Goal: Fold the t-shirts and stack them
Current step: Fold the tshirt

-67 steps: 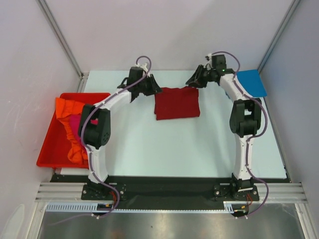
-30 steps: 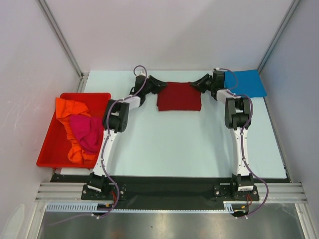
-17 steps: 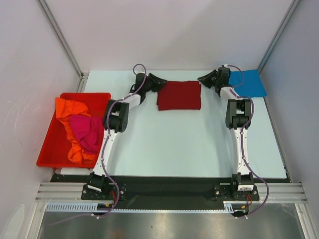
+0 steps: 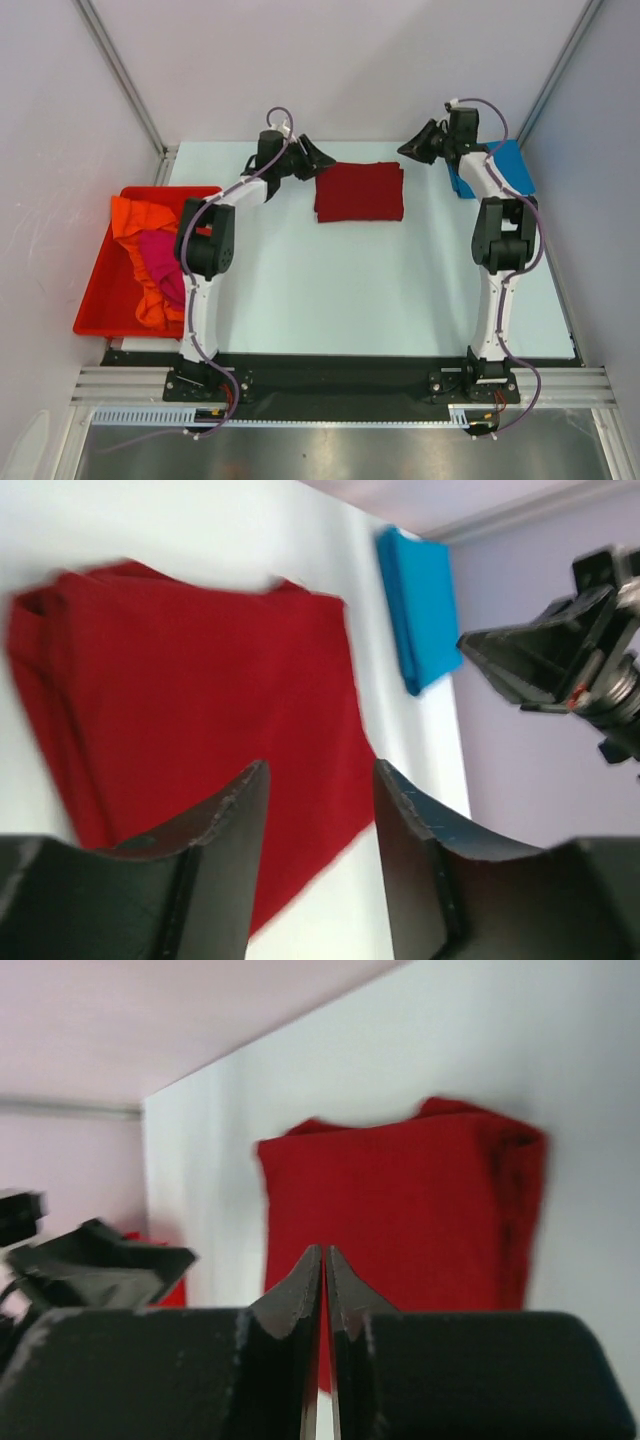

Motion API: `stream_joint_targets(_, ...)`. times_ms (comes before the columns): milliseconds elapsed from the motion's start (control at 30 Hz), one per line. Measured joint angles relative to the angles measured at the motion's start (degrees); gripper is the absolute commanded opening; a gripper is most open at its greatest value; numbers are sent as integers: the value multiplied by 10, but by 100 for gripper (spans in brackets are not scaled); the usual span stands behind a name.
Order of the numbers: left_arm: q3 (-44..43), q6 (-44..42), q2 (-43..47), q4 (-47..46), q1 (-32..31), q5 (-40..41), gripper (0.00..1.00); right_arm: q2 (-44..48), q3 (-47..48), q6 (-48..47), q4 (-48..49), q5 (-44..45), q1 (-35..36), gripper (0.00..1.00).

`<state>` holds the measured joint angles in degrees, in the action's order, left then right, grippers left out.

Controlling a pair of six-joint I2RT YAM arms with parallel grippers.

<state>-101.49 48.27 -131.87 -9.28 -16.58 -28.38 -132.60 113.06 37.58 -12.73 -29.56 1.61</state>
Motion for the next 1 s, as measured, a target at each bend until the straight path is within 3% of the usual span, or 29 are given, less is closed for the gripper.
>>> stream_joint_targets(167, 73, 28, 22, -68, -14, -42, 40, 56, -49, -9, 39, -76, 28, 6)
stream_joint_targets(400, 136, 94, -14, -163, -27, -86, 29, -20, -160, 22, 151, -194, 59, 0)
stream_joint_targets(600, 239, 124, -19, -200, -23, -94, 25, -23, -289, 54, 237, -245, 26, 0)
stream_joint_targets(700, 256, 125, -12, -209, -16, -95, 25, -4, -320, 46, 235, -245, 2, 0)
stream_joint_targets(833, 259, 85, 9, -151, -7, -92, 29, 23, -326, 7, 180, -220, -13, 1)
stream_joint_targets(1000, 257, -19, 70, -16, -5, -55, 50, 82, -326, -39, 69, -159, -14, 5)
